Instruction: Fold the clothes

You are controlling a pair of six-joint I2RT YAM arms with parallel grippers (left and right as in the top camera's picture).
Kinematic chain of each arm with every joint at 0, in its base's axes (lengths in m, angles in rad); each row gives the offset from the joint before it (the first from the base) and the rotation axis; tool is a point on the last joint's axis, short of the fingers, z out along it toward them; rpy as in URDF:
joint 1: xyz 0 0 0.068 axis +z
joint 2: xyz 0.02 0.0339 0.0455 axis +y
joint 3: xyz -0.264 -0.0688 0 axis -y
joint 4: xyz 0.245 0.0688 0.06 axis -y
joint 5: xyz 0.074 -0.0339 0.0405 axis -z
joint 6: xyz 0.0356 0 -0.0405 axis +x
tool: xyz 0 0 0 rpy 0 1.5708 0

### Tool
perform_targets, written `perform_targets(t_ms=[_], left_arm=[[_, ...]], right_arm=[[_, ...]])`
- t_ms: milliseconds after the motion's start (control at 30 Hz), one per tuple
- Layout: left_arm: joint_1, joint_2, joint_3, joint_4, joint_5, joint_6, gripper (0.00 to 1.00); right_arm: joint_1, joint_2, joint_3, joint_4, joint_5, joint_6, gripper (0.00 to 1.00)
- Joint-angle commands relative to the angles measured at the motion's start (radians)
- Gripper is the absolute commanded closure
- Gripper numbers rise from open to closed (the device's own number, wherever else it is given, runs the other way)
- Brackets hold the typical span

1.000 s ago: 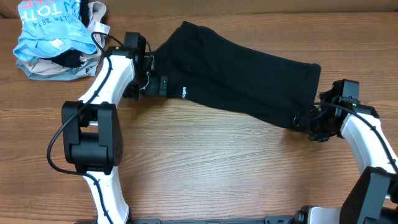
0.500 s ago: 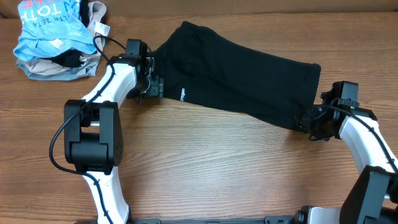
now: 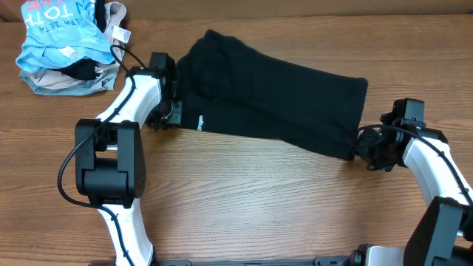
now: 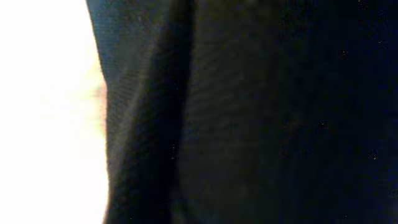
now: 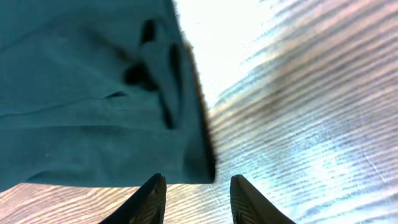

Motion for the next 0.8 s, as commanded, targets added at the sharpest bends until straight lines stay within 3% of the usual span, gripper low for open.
perform_targets(t_ms=[0, 433, 767], left_arm=[[0.014, 0.002, -0.011, -0.065, -0.081, -0.002, 0.81], [0.013, 0.002, -0.011, -0.377, -0.021, -0.118, 0.82], [0.013, -0.001, -0.011, -0.477, -0.073, -0.207, 0.91]], right_arm=[[0.004, 0.002, -0.005, -0.011, 0.001, -0.003, 0.63], [0.037, 0.001, -0.005, -0.132, -0.045, -0.002, 0.62], [0.034, -0.039, 0.001, -0.15, -0.064, -0.002, 0.62]])
